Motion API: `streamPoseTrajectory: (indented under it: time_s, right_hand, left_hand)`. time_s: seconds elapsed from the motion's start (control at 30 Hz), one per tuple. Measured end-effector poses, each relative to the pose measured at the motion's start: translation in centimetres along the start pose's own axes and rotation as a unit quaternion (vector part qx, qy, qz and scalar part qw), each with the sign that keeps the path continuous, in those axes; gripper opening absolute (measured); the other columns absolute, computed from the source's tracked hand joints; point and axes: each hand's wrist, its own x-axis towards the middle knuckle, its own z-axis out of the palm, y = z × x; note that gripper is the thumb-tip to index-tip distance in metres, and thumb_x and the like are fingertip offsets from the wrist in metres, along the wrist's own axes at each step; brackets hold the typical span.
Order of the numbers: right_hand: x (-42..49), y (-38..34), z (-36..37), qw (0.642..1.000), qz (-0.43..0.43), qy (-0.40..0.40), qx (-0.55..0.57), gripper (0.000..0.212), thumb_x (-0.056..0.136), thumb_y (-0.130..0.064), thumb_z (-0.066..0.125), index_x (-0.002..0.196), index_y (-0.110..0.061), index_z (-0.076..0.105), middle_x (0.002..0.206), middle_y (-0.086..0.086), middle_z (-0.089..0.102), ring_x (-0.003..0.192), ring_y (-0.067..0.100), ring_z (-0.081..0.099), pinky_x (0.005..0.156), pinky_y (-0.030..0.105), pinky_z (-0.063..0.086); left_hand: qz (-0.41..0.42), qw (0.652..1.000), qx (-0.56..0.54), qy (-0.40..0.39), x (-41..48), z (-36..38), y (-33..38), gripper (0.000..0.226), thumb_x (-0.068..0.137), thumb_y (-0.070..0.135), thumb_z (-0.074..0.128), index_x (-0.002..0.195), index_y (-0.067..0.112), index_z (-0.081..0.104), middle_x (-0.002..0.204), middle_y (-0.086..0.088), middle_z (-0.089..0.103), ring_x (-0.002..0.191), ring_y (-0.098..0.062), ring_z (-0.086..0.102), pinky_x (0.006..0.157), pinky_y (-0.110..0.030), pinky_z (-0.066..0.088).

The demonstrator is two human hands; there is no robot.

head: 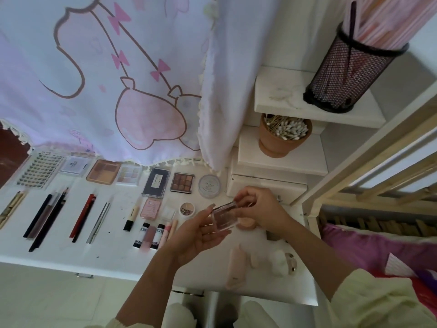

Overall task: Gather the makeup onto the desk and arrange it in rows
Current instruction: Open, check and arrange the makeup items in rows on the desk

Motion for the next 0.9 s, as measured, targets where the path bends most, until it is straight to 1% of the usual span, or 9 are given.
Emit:
streamPoseTrajectory:
  time_s: [0.1, 0.17, 0.27, 0.4, 0.5, 0.57, 0.7, 0.8, 0.9]
  right_hand:
    - [-0.1, -1.0, -0.8, 0.999, -0.002, -0.025, 0.047, 0.028, 0.070, -0.004, 0.083, 0.093, 0.000, 0.069, 0.081, 0.010, 0.073, 0.070, 0.008, 0.067, 0.068, 0.017, 0.052]
    - [0.0, -1.5, -0.9, 0.997, -0.004, -0.036, 0.073, 0.029, 0.070, -0.006, 0.083, 0.096, 0.000, 0.072, 0.086, 0.012, 0.074, 0.078, 0.013, 0.069, 0.075, 0.023, 0.054]
    - [0.1, -2.0, -0.8, 0.996, -0.013, -0.054, 0.069, 0.032, 0.068, -0.017, 0.084, 0.098, -0.009, 0.076, 0.091, 0.006, 0.076, 0.087, 0.015, 0.068, 0.085, 0.031, 0.054]
    - [-0.5, -3.3, -0.8, 0.993, -0.031, -0.111, -0.040, 0.049, 0.070, -0.022, 0.085, 0.117, -0.025, 0.070, 0.097, -0.019, 0.067, 0.083, -0.013, 0.057, 0.077, 0.012, 0.044]
    - [-0.8, -3.8, 0.1, 0.982, -0.046, -0.118, -0.143, 0.078, 0.058, -0.044, 0.089, 0.129, -0.035, 0.058, 0.120, -0.021, 0.057, 0.108, -0.008, 0.055, 0.093, 0.022, 0.048]
    - [-0.9, -3.9, 0.5, 0.977, -0.055, -0.096, -0.180, 0.086, 0.051, -0.054, 0.088, 0.130, -0.038, 0.056, 0.125, -0.016, 0.053, 0.116, -0.001, 0.051, 0.097, 0.029, 0.049]
    - [-1.4, -4.7, 0.1, 0.978, -0.080, -0.100, -0.167, 0.074, 0.061, -0.030, 0.090, 0.129, -0.032, 0.059, 0.119, -0.020, 0.056, 0.112, -0.007, 0.051, 0.089, 0.014, 0.046]
    - [-1.7, -5.0, 0.1, 0.975, -0.080, -0.118, -0.172, 0.075, 0.064, -0.021, 0.088, 0.131, -0.028, 0.058, 0.108, -0.033, 0.052, 0.104, -0.025, 0.045, 0.080, 0.003, 0.041]
    - [-1.8, -5.0, 0.0, 0.976, -0.073, -0.126, -0.163, 0.076, 0.065, -0.015, 0.087, 0.133, -0.026, 0.055, 0.107, -0.036, 0.049, 0.102, -0.030, 0.043, 0.082, 0.000, 0.039]
  left_hand:
    - [-0.017, 0.999, -0.003, -0.050, -0.5, -0.1, 0.4, 0.057, 0.083, 0.046, 0.054, 0.115, 0.000, 0.066, 0.116, -0.026, 0.065, 0.093, -0.028, 0.071, 0.073, -0.030, 0.059]
    - [-0.015, 0.997, -0.007, -0.077, -0.8, 0.0, 0.6, 0.060, 0.082, 0.049, 0.062, 0.116, 0.000, 0.065, 0.119, -0.028, 0.063, 0.096, -0.030, 0.070, 0.072, -0.031, 0.059]
    - [-0.001, 0.992, -0.014, -0.123, -0.9, 0.0, 0.7, 0.074, 0.057, 0.049, 0.086, 0.111, 0.002, 0.070, 0.121, -0.030, 0.061, 0.099, -0.035, 0.068, 0.073, -0.033, 0.059]
    - [0.041, 0.988, -0.037, -0.147, -1.1, 0.4, 0.9, 0.066, 0.051, 0.043, 0.092, 0.103, 0.006, 0.074, 0.116, -0.025, 0.064, 0.105, -0.038, 0.066, 0.081, -0.036, 0.059]
    - [0.058, 0.987, -0.029, -0.148, -1.3, 0.8, 1.1, 0.057, 0.054, 0.037, 0.092, 0.100, 0.007, 0.073, 0.122, -0.024, 0.063, 0.106, -0.036, 0.065, 0.086, -0.038, 0.057]
    - [0.047, 0.987, -0.033, -0.149, -1.4, 0.8, 1.2, 0.072, 0.056, 0.033, 0.092, 0.113, -0.001, 0.063, 0.127, -0.026, 0.059, 0.107, -0.037, 0.064, 0.086, -0.039, 0.056]
    - [0.025, 0.989, -0.029, -0.145, -1.7, 1.0, 1.6, 0.075, 0.074, 0.057, 0.072, 0.121, 0.000, 0.063, 0.128, -0.025, 0.058, 0.115, -0.043, 0.058, 0.090, -0.042, 0.054]
    - [-0.020, 0.995, -0.011, -0.095, -1.6, 1.1, 1.9, 0.086, 0.083, 0.068, 0.042, 0.123, -0.005, 0.059, 0.115, -0.024, 0.065, 0.098, -0.037, 0.068, 0.077, -0.037, 0.059]
    - [-0.024, 0.997, -0.015, -0.074, -1.4, 1.5, 2.0, 0.077, 0.081, 0.061, 0.047, 0.118, -0.005, 0.062, 0.106, -0.021, 0.068, 0.083, -0.028, 0.071, 0.071, -0.033, 0.060]
